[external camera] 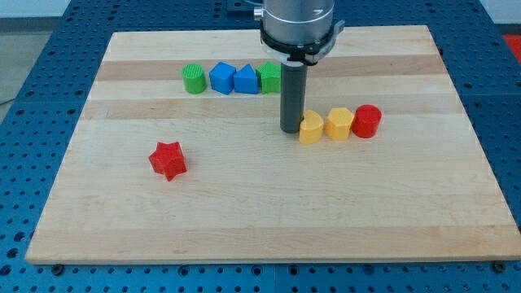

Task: Move red star towards green circle and blue cube

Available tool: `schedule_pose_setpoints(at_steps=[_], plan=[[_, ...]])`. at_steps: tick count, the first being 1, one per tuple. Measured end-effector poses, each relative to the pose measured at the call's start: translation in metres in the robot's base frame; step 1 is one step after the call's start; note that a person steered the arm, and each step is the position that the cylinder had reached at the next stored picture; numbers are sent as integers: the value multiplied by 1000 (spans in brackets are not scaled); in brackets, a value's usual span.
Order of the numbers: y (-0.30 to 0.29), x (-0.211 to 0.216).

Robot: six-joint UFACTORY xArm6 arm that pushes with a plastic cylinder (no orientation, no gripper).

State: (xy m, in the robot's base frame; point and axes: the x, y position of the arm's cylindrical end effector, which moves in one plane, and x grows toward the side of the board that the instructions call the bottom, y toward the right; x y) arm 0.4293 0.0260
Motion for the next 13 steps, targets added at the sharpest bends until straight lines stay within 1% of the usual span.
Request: schedule_pose_setpoints(at_steps=[1, 2, 5, 6, 7, 9, 10, 11, 12, 13], plan=[[-50, 17], [-102, 56], [-209, 105], [-256, 103], [-268, 89], [-127, 93], [-125, 97], [-203, 113], [-245, 69], [-206, 68]])
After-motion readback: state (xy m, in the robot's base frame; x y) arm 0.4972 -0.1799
